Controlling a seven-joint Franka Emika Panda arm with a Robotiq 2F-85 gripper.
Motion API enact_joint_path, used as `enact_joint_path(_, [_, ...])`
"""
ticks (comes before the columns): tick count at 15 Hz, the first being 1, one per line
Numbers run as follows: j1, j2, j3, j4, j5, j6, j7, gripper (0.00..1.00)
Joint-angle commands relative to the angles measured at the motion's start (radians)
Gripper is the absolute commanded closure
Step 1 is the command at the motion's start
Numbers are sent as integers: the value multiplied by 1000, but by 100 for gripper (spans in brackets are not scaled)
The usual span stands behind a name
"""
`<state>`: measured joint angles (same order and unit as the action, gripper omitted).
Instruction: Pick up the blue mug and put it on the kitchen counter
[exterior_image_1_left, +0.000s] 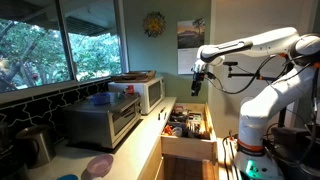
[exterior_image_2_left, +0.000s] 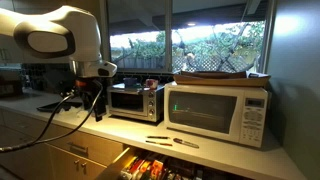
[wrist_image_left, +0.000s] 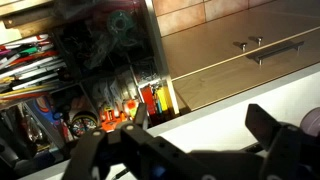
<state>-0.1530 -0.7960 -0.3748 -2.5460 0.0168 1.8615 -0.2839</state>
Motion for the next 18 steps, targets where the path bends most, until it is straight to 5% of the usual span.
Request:
enact_joint_path(1, [-15, 5, 11, 2, 10, -2, -9, 0])
enact_joint_path(4, [-15, 5, 11, 2, 10, -2, -9, 0])
enact_joint_path(9, [94, 99, 162, 10, 150, 311, 110, 0])
enact_joint_path(13, [167, 203, 310, 90, 103, 626, 135, 0])
enact_joint_path(18, [188, 232, 344, 129, 98, 627, 151, 0])
